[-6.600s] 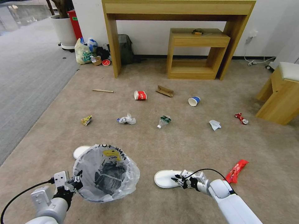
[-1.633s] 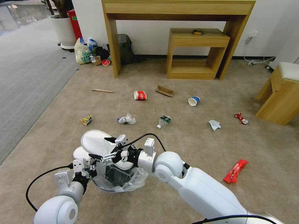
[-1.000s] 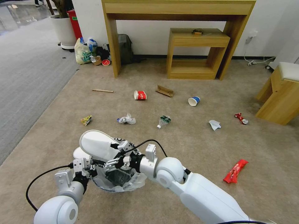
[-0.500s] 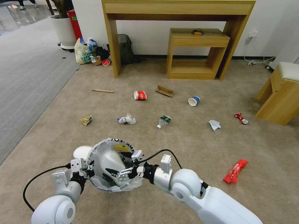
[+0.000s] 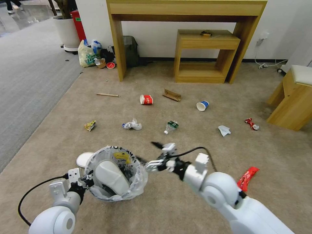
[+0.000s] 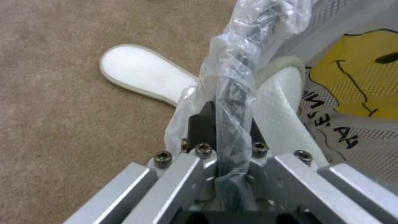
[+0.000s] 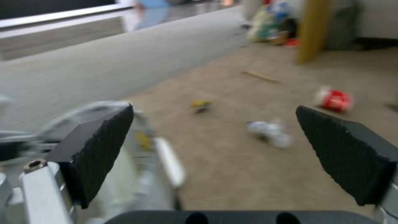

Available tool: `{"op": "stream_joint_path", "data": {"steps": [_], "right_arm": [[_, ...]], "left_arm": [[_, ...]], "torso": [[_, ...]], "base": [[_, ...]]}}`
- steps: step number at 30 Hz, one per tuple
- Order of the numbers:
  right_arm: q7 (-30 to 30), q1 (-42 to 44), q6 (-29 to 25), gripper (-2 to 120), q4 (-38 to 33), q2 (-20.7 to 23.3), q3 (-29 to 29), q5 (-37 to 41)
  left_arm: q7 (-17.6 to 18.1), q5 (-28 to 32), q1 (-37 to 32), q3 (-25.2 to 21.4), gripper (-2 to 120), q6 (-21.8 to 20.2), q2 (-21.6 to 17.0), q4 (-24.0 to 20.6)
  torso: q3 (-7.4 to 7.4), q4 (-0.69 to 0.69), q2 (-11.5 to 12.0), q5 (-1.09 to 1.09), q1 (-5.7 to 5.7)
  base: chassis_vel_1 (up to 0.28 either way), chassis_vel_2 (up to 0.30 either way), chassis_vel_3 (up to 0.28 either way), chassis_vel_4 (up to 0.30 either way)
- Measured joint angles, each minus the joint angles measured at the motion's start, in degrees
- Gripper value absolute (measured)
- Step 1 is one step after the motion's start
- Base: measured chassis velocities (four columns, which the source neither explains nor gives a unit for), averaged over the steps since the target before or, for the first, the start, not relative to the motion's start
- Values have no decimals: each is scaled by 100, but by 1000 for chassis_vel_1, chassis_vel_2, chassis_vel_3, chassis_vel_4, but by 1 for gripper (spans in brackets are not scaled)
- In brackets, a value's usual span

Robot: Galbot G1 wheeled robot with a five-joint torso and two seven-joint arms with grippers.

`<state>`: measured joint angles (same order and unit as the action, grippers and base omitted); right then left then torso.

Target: Pick up the trash bin and place the garbage on the floor into it.

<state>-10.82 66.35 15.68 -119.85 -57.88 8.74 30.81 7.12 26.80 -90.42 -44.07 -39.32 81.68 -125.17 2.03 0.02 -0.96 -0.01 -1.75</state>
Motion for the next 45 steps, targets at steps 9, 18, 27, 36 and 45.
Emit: {"op": "stream_joint_path", "data": {"steps": [9,18,27,36,45], "right_arm": [[18,611,-328,100,31,-471,684,-559],[-12,919,-351,100,-166,-821,1006,-747],[-24,1038,-361,100,-264,-836,1114,-751],[-93,1155,-381,100,-300,-895,1122,-842],[-111,1164,-388,100,-293,-904,1066,-863]], "left_arm": [[-54,18,-87,-44,0,2,-14,-60],[-102,99,-140,-160,0,13,-97,-80],[-106,97,-186,-154,0,21,-77,-110],[-123,80,-273,-183,0,64,-67,-160],[-128,79,-295,-229,0,75,-69,-169]], "torso": [[0,0,0,1,0],[0,-1,0,1,0],[0,-1,0,1,0],[0,-1,0,2,0],[0,-1,0,1,0]], "base": [[0,0,0,0],[6,6,-12,-6],[82,85,-80,-94],[119,124,-119,-123],[97,92,-100,-95]]}}
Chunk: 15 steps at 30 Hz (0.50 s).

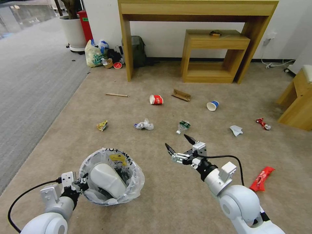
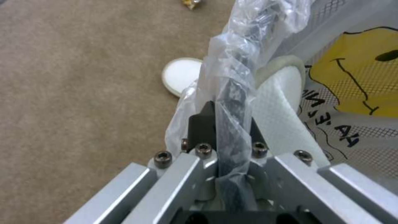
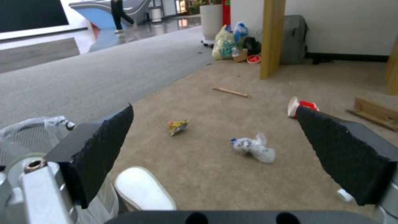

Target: Pick up the trash bin and place the garbage on the floor into it.

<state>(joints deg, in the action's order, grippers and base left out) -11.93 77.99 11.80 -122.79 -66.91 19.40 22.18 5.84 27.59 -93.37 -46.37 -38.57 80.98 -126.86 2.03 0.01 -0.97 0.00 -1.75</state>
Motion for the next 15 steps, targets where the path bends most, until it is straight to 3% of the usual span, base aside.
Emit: {"op": "stream_joint_path", "data": {"steps": [15], "right_arm": [[10,-17,3,100,36,10,-62,-10]], "left_arm": [[5,17,34,2,0,1,6,-20]], "torso": [[0,1,0,0,0]], "base": [[129,126,-132,-122]]}}
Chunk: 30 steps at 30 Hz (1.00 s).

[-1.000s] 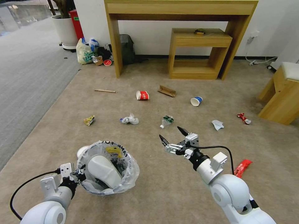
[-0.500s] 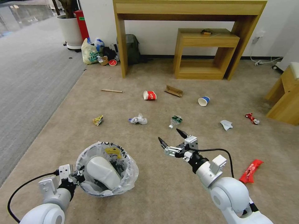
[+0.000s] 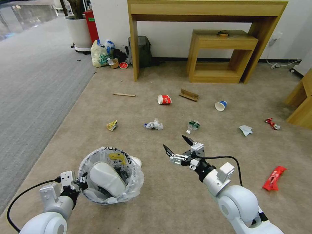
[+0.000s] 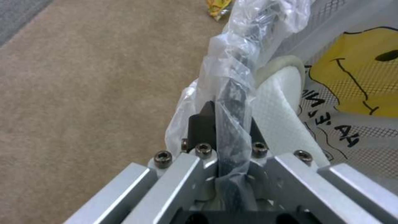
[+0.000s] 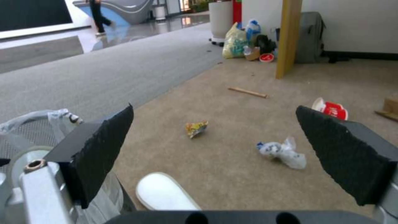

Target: Pick up the trash bin and place the garbage on the floor into it.

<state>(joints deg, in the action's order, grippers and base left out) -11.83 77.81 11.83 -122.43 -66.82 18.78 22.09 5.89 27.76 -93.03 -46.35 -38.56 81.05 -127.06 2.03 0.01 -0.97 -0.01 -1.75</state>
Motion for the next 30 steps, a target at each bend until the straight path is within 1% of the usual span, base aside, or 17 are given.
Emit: {"op": "stream_joint_path", "data": {"steps": [7,21,25,28,29,30], "right_arm": [[49,9,11,100,21,72,-9,-4],[94,27,19,100,54,86,-5,-15],[174,26,156,100,83,84,4,-34],[317,-62,230,100,372,128,32,-34],[317,-62,230,100,372,128,32,-34],[340,-112,201,100,535,150,48,-95]], "left_arm": [[-11,1,-37,-14,0,0,9,-3],[-36,-8,-110,-17,0,22,31,-71],[-38,-9,-128,-23,0,32,32,-102],[-38,-10,-145,-34,0,39,40,-115],[-38,-10,-145,-34,0,39,40,-115],[-39,-11,-156,-35,0,48,43,-121]], "torso": [[0,0,0,0,0],[0,0,0,1,0],[0,0,0,0,0],[0,-1,0,2,0],[0,-1,0,2,0],[0,-2,0,2,-1]], "base": [[159,167,-145,-169],[179,180,-186,-185],[161,167,-169,-173],[136,128,-142,-141],[113,113,-125,-100],[113,88,-101,-100]]}}
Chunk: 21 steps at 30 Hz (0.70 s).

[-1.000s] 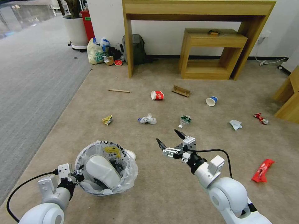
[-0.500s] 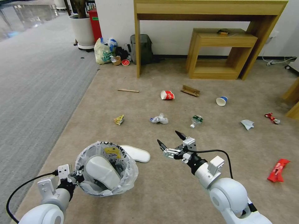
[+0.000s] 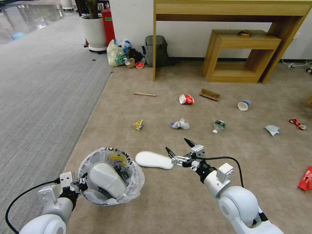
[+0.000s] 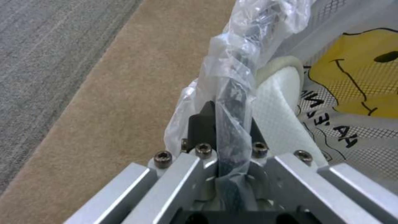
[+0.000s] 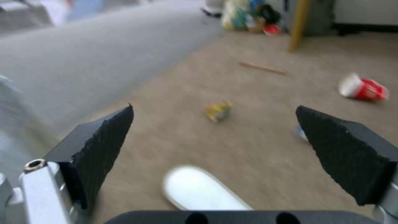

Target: Pick up the trash bin and place the garbage on the floor into it.

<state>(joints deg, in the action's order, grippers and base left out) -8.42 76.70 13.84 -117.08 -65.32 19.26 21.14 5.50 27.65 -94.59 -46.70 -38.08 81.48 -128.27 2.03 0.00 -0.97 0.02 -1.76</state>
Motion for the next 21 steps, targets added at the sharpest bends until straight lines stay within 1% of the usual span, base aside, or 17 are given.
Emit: {"op": "stream_joint_path", "data": {"steps": [1,2,3,5,7,9,11,13,14,17,19,20,21], "right_arm": [[2,-48,-49,100,164,19,19,-81],[-37,-185,-123,100,542,92,70,-255],[-37,-185,-123,100,542,92,70,-255],[-177,-377,-115,100,927,246,123,-346],[-234,-430,-93,100,1014,294,129,-366],[-665,-817,-55,100,1576,544,49,-583],[-755,-896,-56,100,1675,575,25,-629],[-1459,-1406,-87,100,2322,732,-213,-812],[-1459,-1406,-87,100,2322,732,-213,-812],[-2275,-2001,-291,100,3136,796,-567,-1185],[-2347,-2059,-320,100,3223,796,-625,-1239],[-2526,-2297,-426,100,3560,773,-879,-1414],[-2551,-2450,-491,100,3762,723,-1027,-1499]], "left_arm": [[-3,0,-16,-3,0,11,5,-9],[-23,-1,-50,-9,0,29,11,-23],[-23,-1,-50,-9,0,29,11,-23],[-60,-1,-96,-28,0,43,13,-50],[-66,-1,-108,-36,0,49,13,-55],[-87,-1,-147,-57,0,76,14,-58],[-90,-1,-149,-57,0,77,14,-58],[-94,-5,-161,-61,0,96,28,-48],[-94,-5,-161,-61,0,96,28,-48],[-96,-10,-173,-63,0,124,45,-24],[-96,-11,-175,-63,0,128,49,-22],[-96,-15,-180,-65,0,142,60,-10],[-96,-18,-181,-65,0,148,73,-1]], "torso": [[0,0,0,-1,0],[0,1,0,-3,0],[0,1,0,-3,0],[0,2,0,-5,0],[0,2,0,-4,0],[0,3,0,-4,0],[1,2,0,-4,0],[1,1,1,-3,0],[1,1,1,-3,0],[1,1,1,-2,-1],[1,0,1,-1,0],[1,2,1,-3,0],[1,2,1,-2,0]], "base": [[52,-5,-13,-38],[0,0,0,0],[0,0,0,0],[0,0,0,0],[0,0,0,0],[0,0,0,0],[0,0,0,0],[0,0,0,0],[0,0,0,0],[0,0,0,0],[0,0,0,0],[0,0,0,0],[0,0,0,0]]}}
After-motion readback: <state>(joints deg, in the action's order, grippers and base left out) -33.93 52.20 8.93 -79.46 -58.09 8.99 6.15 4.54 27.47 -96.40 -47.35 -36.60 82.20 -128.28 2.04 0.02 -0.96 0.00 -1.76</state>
